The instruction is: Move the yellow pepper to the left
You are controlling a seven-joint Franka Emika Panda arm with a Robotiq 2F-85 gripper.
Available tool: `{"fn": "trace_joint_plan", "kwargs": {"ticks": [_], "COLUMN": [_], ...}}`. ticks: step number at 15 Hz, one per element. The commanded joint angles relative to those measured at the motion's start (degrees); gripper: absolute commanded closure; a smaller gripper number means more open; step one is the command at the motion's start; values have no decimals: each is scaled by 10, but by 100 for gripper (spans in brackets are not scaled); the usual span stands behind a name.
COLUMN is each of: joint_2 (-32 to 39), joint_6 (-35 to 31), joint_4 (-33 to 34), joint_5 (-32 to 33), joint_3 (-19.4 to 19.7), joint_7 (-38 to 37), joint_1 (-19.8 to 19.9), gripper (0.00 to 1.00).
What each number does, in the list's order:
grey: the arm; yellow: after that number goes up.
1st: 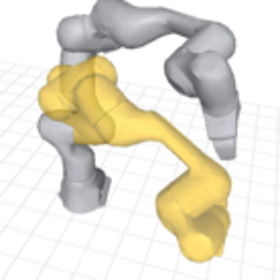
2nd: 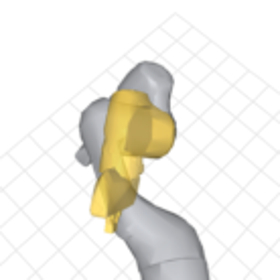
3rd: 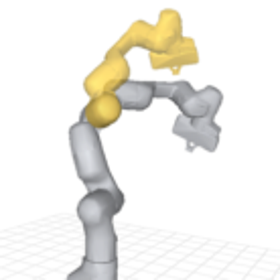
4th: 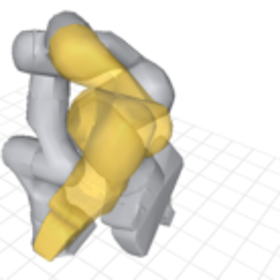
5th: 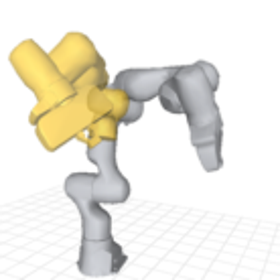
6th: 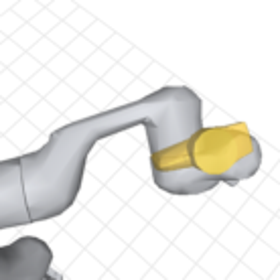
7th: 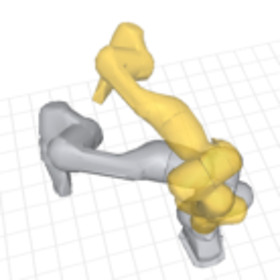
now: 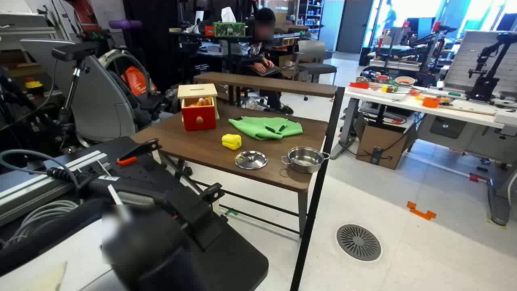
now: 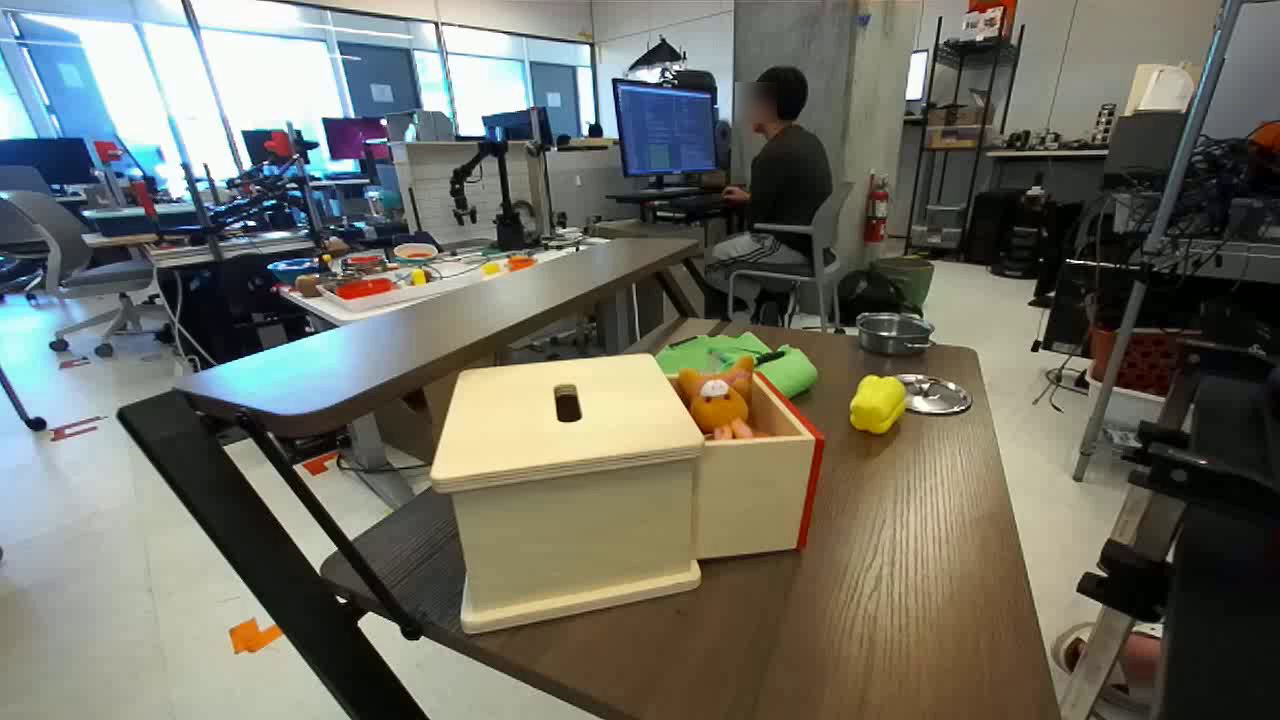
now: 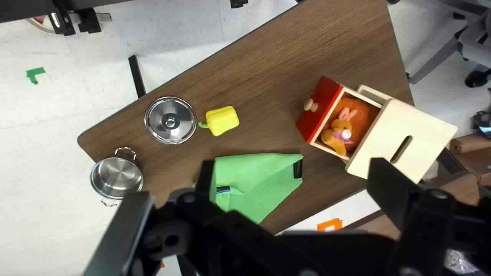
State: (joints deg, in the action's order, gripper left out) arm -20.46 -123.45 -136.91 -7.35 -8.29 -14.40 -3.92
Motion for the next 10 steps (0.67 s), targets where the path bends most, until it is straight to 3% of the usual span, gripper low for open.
{"fn": "trace_joint_plan", "kwargs": {"ticks": [1,2,10], "joint_2": [0,0,174], "joint_6": [1,1,-144], "joint_4": [1,1,22], "joint_5": [1,1,87], "joint_3": [3,3,-29], "joint_7": [-1,-1,-255], "joint_1": [-3,-3,21], "gripper": [0,0,0]}}
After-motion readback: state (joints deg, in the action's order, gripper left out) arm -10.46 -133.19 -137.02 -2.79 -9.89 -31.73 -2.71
